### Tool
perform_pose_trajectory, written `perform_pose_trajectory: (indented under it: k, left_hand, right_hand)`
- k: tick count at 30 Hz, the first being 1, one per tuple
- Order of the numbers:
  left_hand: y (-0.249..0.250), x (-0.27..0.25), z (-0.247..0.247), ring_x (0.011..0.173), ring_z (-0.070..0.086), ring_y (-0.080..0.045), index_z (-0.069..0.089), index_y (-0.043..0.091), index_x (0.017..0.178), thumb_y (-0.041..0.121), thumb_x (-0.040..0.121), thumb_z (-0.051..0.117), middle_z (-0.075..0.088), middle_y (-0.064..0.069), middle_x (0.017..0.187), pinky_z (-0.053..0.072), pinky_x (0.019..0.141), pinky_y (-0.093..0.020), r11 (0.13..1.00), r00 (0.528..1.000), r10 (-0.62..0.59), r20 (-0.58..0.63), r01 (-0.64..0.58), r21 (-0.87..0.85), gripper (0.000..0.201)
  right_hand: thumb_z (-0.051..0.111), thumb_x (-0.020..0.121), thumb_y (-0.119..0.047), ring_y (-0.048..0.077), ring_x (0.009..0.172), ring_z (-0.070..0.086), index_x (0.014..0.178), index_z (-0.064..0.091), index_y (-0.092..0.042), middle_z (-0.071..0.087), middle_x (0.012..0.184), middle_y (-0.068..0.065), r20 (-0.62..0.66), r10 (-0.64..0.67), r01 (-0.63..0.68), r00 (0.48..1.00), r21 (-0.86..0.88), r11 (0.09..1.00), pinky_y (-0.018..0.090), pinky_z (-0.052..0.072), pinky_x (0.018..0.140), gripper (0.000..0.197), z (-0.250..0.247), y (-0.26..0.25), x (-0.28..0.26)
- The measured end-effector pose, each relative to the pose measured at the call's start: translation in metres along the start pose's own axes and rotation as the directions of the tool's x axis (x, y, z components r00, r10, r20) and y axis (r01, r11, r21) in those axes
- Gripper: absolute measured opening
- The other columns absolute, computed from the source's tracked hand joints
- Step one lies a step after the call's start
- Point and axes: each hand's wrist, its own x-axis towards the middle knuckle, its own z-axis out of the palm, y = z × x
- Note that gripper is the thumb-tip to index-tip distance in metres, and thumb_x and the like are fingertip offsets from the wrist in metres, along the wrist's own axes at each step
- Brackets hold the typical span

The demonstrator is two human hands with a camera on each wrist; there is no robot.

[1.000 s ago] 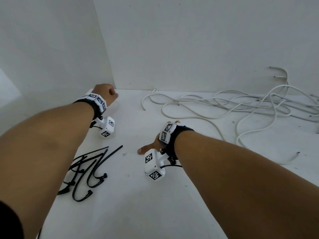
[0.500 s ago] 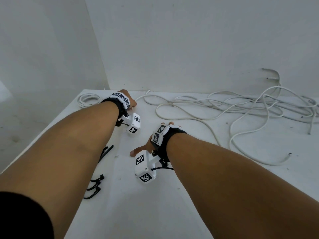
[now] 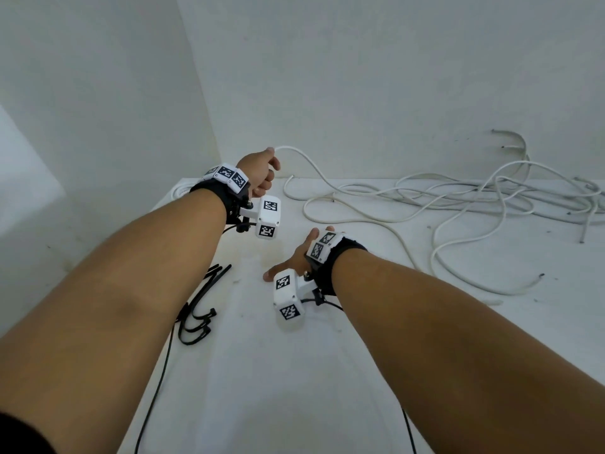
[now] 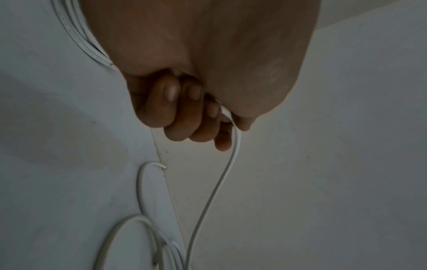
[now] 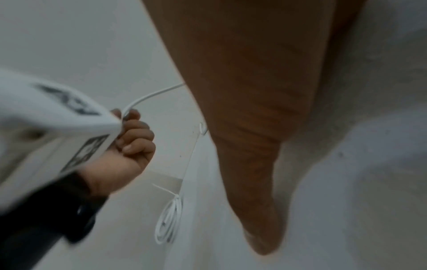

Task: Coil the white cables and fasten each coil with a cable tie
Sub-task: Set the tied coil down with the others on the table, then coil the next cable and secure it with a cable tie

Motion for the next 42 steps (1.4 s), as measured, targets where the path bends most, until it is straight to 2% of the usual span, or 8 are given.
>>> perform_pose_trajectory:
  k: [3,8,12,16,19,27,35,42]
  left_hand:
    - [-0.002,-0.027,0.001,0.042,0.026,-0.009,0.053,0.013,0.08,0.031,0.105,0.036,0.033,0.005,0.057,0.023,0.042,-0.02,0.996,0.996,0.038,0.081,-0.031,-0.088,0.036]
    - [0.0,-0.078,0.003,0.041,0.021,-0.006,0.051,0.014,0.076,0.028,0.105,0.037,0.03,0.007,0.054,0.014,0.037,-0.018,0.985,0.978,0.069,0.196,-0.035,-0.171,0.035]
    - [0.01,-0.115,0.012,0.039,0.016,-0.005,0.041,0.02,0.069,0.03,0.104,0.034,0.023,0.008,0.053,0.011,0.035,-0.018,0.97,0.952,0.13,0.276,-0.064,-0.233,0.037]
    - [0.014,-0.149,0.023,0.039,0.016,-0.005,0.036,0.022,0.067,0.031,0.104,0.032,0.022,0.01,0.052,0.01,0.037,-0.019,0.964,0.91,0.172,0.377,-0.077,-0.254,0.038]
    - [0.018,-0.172,0.031,0.038,0.017,-0.004,0.035,0.021,0.066,0.03,0.104,0.033,0.022,0.01,0.05,0.008,0.04,-0.021,0.951,0.87,0.205,0.448,-0.069,-0.303,0.038]
    - [0.014,-0.21,0.035,0.046,0.006,-0.01,0.039,0.022,0.056,0.035,0.102,0.033,0.023,0.01,0.045,0.009,0.039,-0.02,0.817,0.838,0.308,0.449,0.008,-0.577,0.048]
    - [0.008,-0.222,0.057,0.041,0.02,-0.009,0.044,0.018,0.058,0.033,0.098,0.038,0.028,0.007,0.048,0.019,0.042,-0.021,0.725,0.776,0.421,0.47,0.024,-0.688,0.043]
    - [0.008,-0.211,0.071,0.048,0.028,-0.011,0.041,0.015,0.071,0.02,0.104,0.034,0.034,0.004,0.055,0.024,0.049,-0.024,0.807,0.896,0.399,0.195,-0.242,-0.539,0.035]
  right_hand:
    - [0.068,0.072,-0.072,0.035,0.142,0.03,0.151,0.031,-0.01,0.028,0.154,0.01,0.074,-0.117,0.093,0.99,0.264,0.96,0.045,0.031,0.112,0.107,-0.024,0.005,-0.042]
    - [0.062,0.09,-0.05,0.029,0.109,0.059,0.128,0.059,-0.012,0.061,0.127,0.01,-0.15,-0.137,0.181,0.979,0.332,0.926,0.032,0.047,0.084,0.054,-0.029,0.028,-0.064]
    - [0.058,0.094,-0.018,0.026,0.114,0.059,0.12,0.061,-0.009,0.062,0.124,0.01,-0.676,0.067,0.447,0.734,0.556,0.7,0.031,0.045,0.096,0.028,-0.044,0.051,-0.083]
    - [0.052,0.094,-0.01,0.024,0.126,0.049,0.137,0.046,-0.014,0.044,0.142,0.007,-0.811,-0.005,0.651,0.585,0.467,0.598,0.036,0.041,0.106,0.044,-0.057,0.054,-0.105]
    - [0.046,0.099,-0.011,0.013,0.126,0.046,0.142,0.044,-0.017,0.047,0.144,0.002,-0.812,-0.149,0.727,0.565,0.405,0.554,0.026,0.033,0.108,0.044,-0.062,0.057,-0.118]
    - [0.047,0.102,-0.02,0.011,0.069,0.064,0.105,0.068,-0.01,0.065,0.074,0.0,-0.746,-0.222,0.733,0.628,0.472,0.49,0.019,0.051,0.07,0.023,-0.041,0.085,-0.134]
    - [0.059,0.096,-0.024,-0.003,0.053,0.047,0.087,0.07,-0.017,0.054,0.062,-0.011,-0.777,-0.191,0.659,0.6,0.344,0.669,0.018,0.035,0.057,0.016,-0.035,0.102,-0.147]
    - [0.056,0.097,-0.029,0.006,0.051,0.043,0.086,0.075,-0.018,0.057,0.068,-0.002,-0.632,-0.38,0.659,0.675,0.286,0.696,0.023,0.036,0.053,0.025,-0.017,0.082,-0.171]
